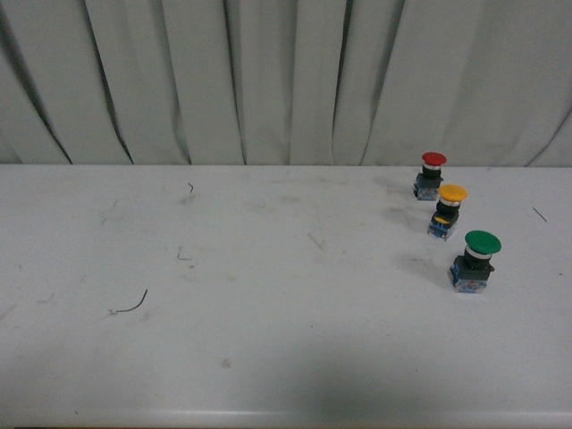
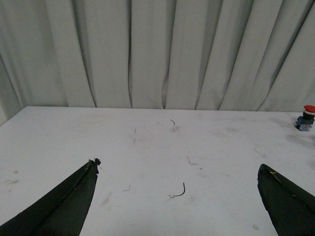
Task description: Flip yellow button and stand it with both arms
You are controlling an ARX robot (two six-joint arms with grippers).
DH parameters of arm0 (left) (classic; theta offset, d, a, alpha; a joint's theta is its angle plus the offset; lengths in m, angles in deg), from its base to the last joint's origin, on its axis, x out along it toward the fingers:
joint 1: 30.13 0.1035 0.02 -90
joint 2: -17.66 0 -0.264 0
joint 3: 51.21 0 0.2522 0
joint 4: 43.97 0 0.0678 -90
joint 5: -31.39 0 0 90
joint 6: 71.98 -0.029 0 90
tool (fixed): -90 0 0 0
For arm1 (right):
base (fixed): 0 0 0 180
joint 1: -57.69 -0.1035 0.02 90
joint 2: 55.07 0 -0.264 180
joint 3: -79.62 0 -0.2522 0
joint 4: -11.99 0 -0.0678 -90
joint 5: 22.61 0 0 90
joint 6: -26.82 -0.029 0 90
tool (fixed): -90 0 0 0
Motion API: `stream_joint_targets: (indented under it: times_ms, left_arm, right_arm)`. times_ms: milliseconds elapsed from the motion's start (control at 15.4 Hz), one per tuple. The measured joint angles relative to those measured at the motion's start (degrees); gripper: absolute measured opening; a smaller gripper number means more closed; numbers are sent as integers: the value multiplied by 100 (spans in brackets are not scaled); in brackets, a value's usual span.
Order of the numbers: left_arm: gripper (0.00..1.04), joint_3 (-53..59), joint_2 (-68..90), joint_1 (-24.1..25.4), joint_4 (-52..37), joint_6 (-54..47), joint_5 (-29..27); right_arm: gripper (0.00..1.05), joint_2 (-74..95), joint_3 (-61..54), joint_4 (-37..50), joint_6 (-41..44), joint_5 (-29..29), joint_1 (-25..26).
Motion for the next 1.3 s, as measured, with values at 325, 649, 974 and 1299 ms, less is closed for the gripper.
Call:
stream_joint_targets:
  times_ms: [325, 649, 974, 1299]
  left_arm:
    - [98, 0, 0, 0, 2, 0, 0]
    - [98, 0, 0, 0, 2, 0, 0]
    - [98, 0, 0, 0, 2, 0, 2]
    - [98, 0, 0, 0, -2, 0, 0]
  right_arm:
    - [2, -1056, 0, -931, 0, 0, 0]
    - [2, -1794, 0, -1644, 0, -2, 0]
    - [2, -2636, 2, -2817, -2, -15, 2]
    - [2, -3097, 2, -3021, 0, 0, 0]
